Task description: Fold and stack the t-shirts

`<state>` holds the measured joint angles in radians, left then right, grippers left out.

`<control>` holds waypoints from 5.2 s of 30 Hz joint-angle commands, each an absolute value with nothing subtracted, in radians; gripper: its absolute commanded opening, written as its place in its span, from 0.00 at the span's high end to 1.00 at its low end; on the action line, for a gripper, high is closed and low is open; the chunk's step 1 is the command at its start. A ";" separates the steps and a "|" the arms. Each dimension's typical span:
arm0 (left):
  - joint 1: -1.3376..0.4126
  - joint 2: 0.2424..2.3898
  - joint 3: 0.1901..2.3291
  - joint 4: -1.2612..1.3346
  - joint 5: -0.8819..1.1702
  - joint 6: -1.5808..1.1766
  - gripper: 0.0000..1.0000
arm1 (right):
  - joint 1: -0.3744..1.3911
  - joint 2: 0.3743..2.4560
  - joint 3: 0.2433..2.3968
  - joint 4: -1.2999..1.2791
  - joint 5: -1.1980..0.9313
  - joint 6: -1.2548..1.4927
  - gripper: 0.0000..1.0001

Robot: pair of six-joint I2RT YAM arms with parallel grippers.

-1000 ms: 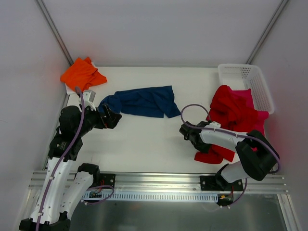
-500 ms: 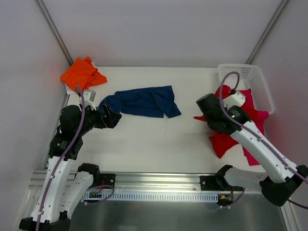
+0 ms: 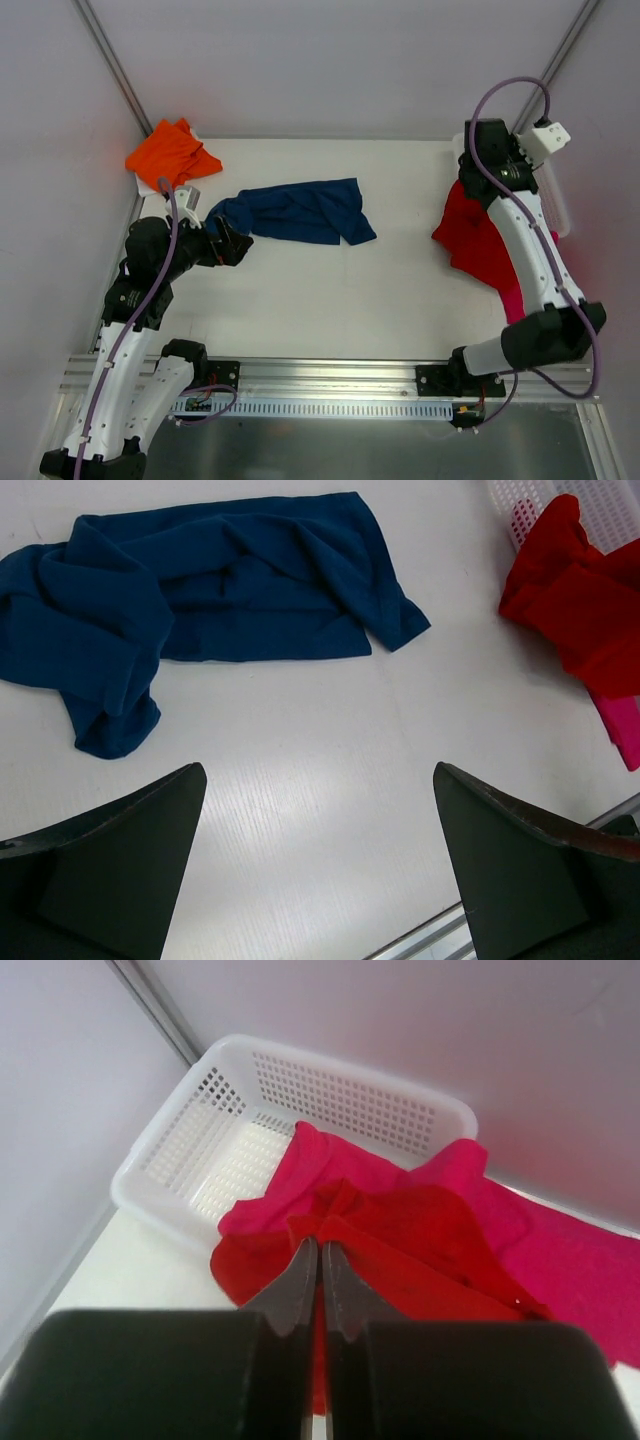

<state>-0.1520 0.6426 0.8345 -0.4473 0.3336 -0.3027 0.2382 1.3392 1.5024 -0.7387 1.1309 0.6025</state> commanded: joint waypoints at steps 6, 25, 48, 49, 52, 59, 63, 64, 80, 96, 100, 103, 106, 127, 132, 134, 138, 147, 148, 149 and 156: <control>-0.167 0.653 0.819 -0.422 0.337 -0.290 0.01 | 0.046 1.782 1.912 -0.423 0.855 0.313 1.00; -0.176 0.710 0.813 -0.423 0.322 -0.272 0.01 | -0.017 2.127 2.335 0.438 1.028 -0.477 1.00; -0.244 0.759 0.810 -0.426 0.305 -0.264 0.01 | -0.319 1.905 2.258 0.412 1.000 -0.436 0.99; -0.242 0.759 0.810 -0.425 0.304 -0.264 0.01 | -0.327 1.879 2.258 0.388 0.985 -0.375 0.99; -0.244 0.756 0.811 -0.428 0.301 -0.262 0.01 | -0.337 1.841 2.255 0.308 0.937 -0.287 0.99; -0.244 0.738 0.815 -0.430 0.293 -0.261 0.01 | -0.290 1.769 2.106 0.106 0.715 -0.112 0.11; -0.244 0.733 0.815 -0.431 0.288 -0.261 0.01 | -0.218 1.766 2.014 0.087 0.525 -0.138 0.01; -0.244 0.730 0.815 -0.433 0.287 -0.261 0.01 | -0.204 1.773 2.011 0.077 0.494 -0.130 0.01; -0.245 0.703 0.816 -0.434 0.285 -0.264 0.01 | -0.074 1.679 1.941 -0.178 0.031 0.218 0.01; -0.244 0.770 0.856 -0.459 0.124 -0.297 0.01 | 0.501 1.312 1.134 -0.424 0.204 0.380 0.01; -0.244 0.873 0.926 -0.460 0.115 -0.356 0.01 | 0.548 1.318 1.048 -0.419 0.181 0.399 0.00; -0.245 1.000 1.023 -0.468 0.075 -0.364 0.01 | 0.551 1.313 1.008 -0.423 0.170 0.399 0.00; -0.245 1.142 1.153 -0.468 0.028 -0.348 0.01 | 0.549 1.299 0.996 -0.407 0.147 0.385 0.01; -0.247 1.741 1.411 -0.468 -0.327 -0.367 0.09 | 0.549 1.221 0.936 -0.459 0.158 0.321 0.01; -0.245 1.755 1.407 -0.469 -0.350 -0.365 0.12 | 0.549 1.221 0.901 -0.449 0.163 0.328 0.00; -0.247 1.764 1.408 -0.469 -0.353 -0.362 0.13 | 0.549 1.218 0.888 -0.451 0.167 0.331 0.01; -0.245 1.781 1.408 -0.469 -0.354 -0.364 0.16 | 0.549 1.201 0.873 -0.449 0.173 0.337 0.01; -0.245 1.809 1.420 -0.469 -0.350 -0.357 0.44 | 0.549 1.189 0.851 -0.449 0.179 0.350 0.01; -0.244 1.815 1.422 -0.471 -0.348 -0.353 0.49 | 0.549 1.187 0.848 -0.449 0.179 0.351 0.01; -0.245 1.816 1.424 -0.471 -0.350 -0.351 0.54 | 0.551 1.187 0.847 -0.449 0.179 0.353 0.01; -0.245 1.781 1.420 -0.471 -0.370 -0.367 1.00 | 0.549 1.192 0.830 -0.445 0.180 0.360 0.01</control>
